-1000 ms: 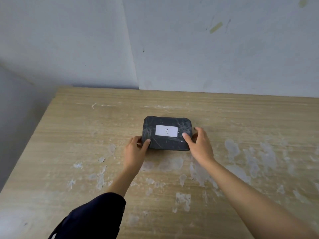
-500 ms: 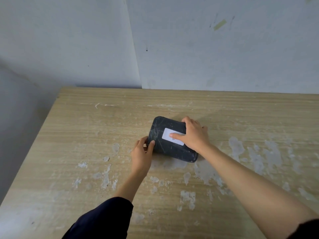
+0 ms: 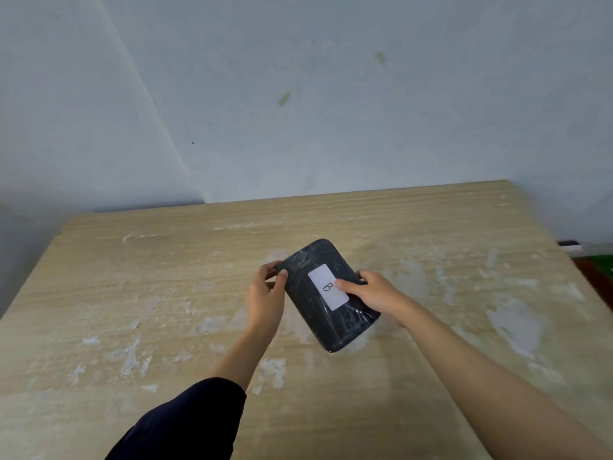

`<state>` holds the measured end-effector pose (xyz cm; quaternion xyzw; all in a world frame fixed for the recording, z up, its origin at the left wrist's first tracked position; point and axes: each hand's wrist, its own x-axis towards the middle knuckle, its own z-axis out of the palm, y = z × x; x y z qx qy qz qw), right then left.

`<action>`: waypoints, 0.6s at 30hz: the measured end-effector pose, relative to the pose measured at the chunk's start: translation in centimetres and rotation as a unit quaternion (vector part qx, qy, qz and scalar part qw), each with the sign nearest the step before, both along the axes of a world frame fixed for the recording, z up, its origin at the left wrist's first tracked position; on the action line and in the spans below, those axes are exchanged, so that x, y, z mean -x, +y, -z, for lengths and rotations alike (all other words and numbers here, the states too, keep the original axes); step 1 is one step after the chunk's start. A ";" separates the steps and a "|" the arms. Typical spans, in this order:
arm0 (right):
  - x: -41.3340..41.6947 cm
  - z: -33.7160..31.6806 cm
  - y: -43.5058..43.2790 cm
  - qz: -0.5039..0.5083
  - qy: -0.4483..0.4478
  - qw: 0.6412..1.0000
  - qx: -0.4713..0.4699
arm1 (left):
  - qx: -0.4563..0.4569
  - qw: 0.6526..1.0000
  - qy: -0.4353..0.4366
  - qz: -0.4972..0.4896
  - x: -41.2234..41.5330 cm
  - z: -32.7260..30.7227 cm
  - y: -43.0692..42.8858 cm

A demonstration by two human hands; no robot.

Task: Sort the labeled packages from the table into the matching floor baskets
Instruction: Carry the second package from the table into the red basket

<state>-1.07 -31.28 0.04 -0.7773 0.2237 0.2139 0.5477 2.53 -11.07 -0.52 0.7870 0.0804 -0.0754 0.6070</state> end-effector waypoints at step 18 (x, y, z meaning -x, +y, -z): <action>20.5 -2.0 -30.7 0.194 -0.057 0.978 -0.055 | -0.032 0.960 0.114 0.253 14.2 -2.9 -33.5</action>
